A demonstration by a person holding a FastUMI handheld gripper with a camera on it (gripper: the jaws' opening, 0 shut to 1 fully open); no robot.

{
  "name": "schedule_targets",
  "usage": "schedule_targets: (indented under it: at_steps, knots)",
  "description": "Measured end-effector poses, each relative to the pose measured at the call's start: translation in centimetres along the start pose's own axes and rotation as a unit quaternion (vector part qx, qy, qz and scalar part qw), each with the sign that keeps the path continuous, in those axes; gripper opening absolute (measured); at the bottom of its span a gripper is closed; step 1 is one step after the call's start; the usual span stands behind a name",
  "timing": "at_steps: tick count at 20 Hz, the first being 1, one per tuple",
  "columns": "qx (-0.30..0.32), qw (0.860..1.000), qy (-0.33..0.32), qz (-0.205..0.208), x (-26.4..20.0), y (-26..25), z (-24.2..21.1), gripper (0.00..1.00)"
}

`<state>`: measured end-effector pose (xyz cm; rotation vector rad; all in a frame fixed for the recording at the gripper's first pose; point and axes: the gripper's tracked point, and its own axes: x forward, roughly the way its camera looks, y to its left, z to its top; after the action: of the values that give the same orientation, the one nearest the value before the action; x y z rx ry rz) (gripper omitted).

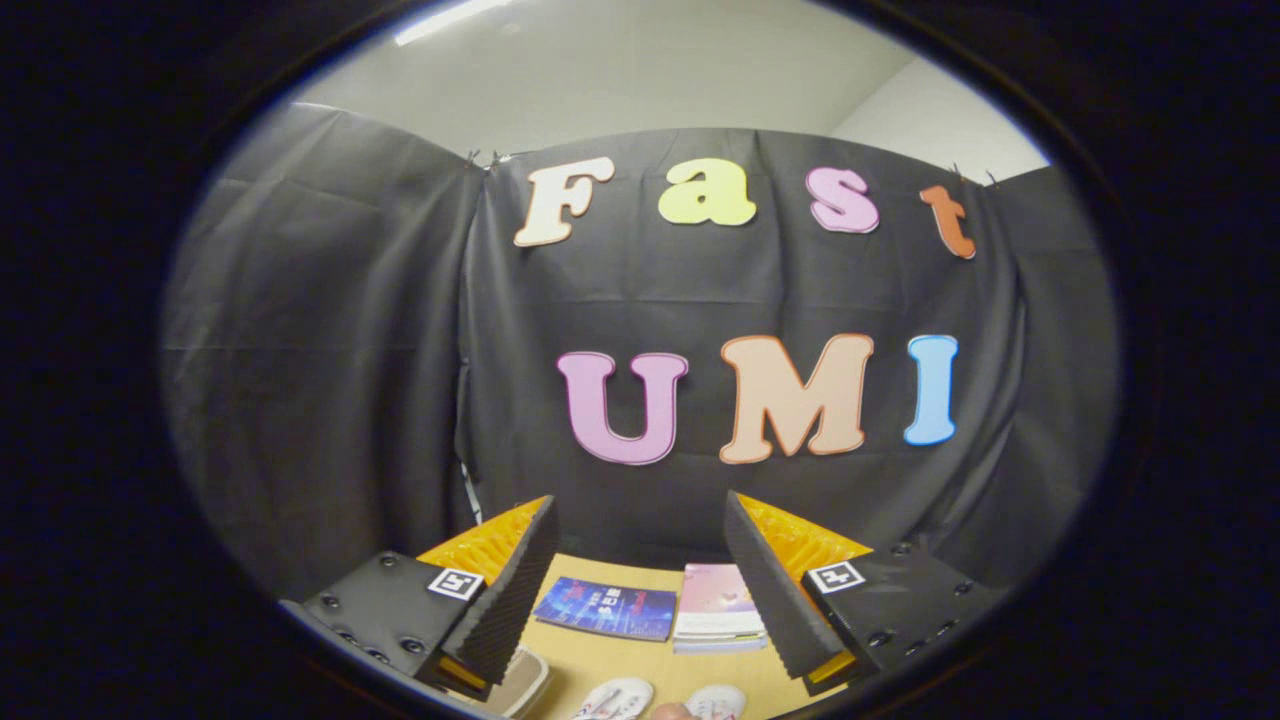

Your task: Open the storage box then place both shoes into the box .Put the left shoe in first, then the right shoe, with the right side of both shoes facing outward in a uniform manner.

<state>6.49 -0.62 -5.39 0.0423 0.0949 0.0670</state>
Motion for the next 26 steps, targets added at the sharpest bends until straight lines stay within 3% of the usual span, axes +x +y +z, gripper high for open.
schedule_targets:
  at_steps: [5, 11, 14, 18, 22, 26]
  knots:
    - [0.079, 0.994, 0.060, 0.052, 1.0, 1.9, -6.1, 1.00]
    - [0.168, 0.974, 0.131, 0.081, 2.0, 2.5, -14.3, 1.00]
    - [0.213, 0.956, 0.182, 0.090, 2.0, 3.0, -19.5, 0.99]
    - [0.289, 0.915, 0.260, 0.110, 0.6, 5.3, -26.8, 0.99]
    - [0.384, 0.857, 0.313, 0.143, -1.0, 8.6, -32.0, 0.99]
    - [0.469, 0.806, 0.332, 0.143, -1.8, 9.9, -35.2, 1.00]
